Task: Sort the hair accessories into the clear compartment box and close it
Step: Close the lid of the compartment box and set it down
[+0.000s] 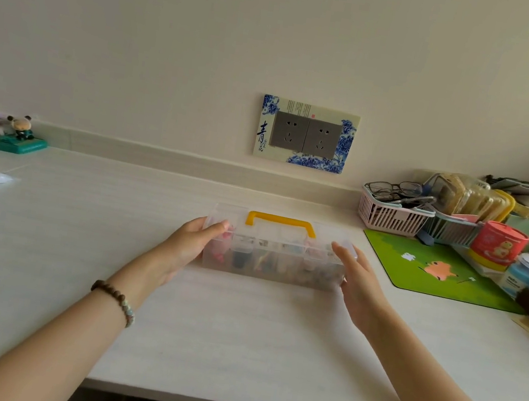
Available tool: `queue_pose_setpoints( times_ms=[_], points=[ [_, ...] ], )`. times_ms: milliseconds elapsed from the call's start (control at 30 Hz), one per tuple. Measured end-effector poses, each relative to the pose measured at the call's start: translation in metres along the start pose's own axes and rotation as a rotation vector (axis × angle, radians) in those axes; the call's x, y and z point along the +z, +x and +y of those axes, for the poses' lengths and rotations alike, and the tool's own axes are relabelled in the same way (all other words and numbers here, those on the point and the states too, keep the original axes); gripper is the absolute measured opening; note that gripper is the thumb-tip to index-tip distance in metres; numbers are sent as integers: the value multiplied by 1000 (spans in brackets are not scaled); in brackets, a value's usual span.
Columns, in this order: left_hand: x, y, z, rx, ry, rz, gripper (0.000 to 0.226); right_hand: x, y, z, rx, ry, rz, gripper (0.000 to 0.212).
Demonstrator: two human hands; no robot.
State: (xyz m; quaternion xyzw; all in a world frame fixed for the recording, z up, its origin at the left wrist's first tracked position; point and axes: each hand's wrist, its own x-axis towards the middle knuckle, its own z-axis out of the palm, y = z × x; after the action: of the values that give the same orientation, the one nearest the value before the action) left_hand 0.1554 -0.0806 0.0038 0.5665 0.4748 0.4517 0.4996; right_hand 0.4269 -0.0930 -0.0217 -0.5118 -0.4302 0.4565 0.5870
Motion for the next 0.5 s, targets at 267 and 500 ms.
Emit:
queue_pose_setpoints(
  times_ms=[267, 500],
  points=[
    [7, -8, 6, 30, 45, -1, 21, 5, -5, -4, -7, -105, 21, 68],
    [7, -26, -8, 439, 894, 139, 77, 5, -46, -15, -689, -1012, 25, 67]
  ],
)
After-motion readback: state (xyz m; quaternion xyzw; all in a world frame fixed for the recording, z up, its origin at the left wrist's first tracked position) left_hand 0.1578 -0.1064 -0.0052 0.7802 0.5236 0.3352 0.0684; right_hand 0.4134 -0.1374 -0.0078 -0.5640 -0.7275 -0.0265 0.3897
